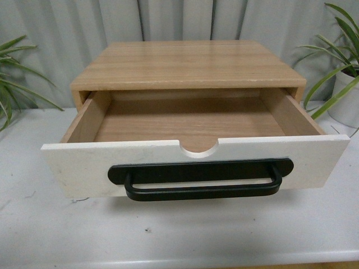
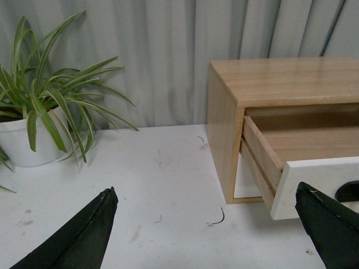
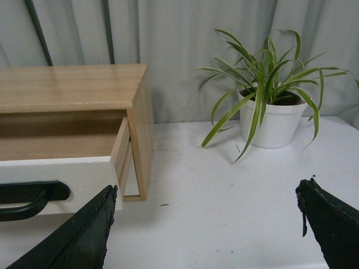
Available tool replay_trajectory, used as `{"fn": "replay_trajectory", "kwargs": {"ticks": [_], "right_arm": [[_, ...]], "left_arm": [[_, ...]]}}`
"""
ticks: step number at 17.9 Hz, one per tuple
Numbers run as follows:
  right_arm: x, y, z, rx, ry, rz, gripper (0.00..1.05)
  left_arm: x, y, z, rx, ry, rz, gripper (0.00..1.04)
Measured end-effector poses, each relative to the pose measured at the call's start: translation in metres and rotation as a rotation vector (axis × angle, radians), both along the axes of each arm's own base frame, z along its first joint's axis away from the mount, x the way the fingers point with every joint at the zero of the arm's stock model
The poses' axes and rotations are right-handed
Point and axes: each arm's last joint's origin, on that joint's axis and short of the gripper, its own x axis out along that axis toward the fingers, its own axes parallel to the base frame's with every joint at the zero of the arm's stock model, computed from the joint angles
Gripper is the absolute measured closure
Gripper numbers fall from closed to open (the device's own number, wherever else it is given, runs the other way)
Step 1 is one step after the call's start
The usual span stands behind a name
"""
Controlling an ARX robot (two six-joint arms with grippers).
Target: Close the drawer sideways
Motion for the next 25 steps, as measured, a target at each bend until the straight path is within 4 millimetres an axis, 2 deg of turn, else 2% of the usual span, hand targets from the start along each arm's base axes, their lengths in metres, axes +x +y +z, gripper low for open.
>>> {"fn": "replay_trajectory", "kwargs": {"ticks": [18,19,20,21,25], "right_arm": [[0.0,0.0,0.0,0.0,0.0,0.0,0.06],[0.0,0.0,0.0,0.0,0.001,0.0,0.06],[0.001,-0.001,-0.003,0.077,0.137,-0.021,0.06],[0.004,-0.002,-0.003,0.121,0.177,-0.035,0.06],[0.011,-0.005,0.003,0.2,0.182,-0.053,0.06]], "left_arm": [[0.0,0.0,0.0,0.0,0.0,0.0,0.07],[0.0,0.0,-0.002,-0.007,0.029,0.013,0.07],[0.0,-0.003,-0.001,-0.063,0.254,0.113,0.07],[0.001,-0.006,0.002,-0.083,0.351,0.154,0.07],[0.003,-0.007,0.01,-0.152,0.425,0.278,0.07]]}}
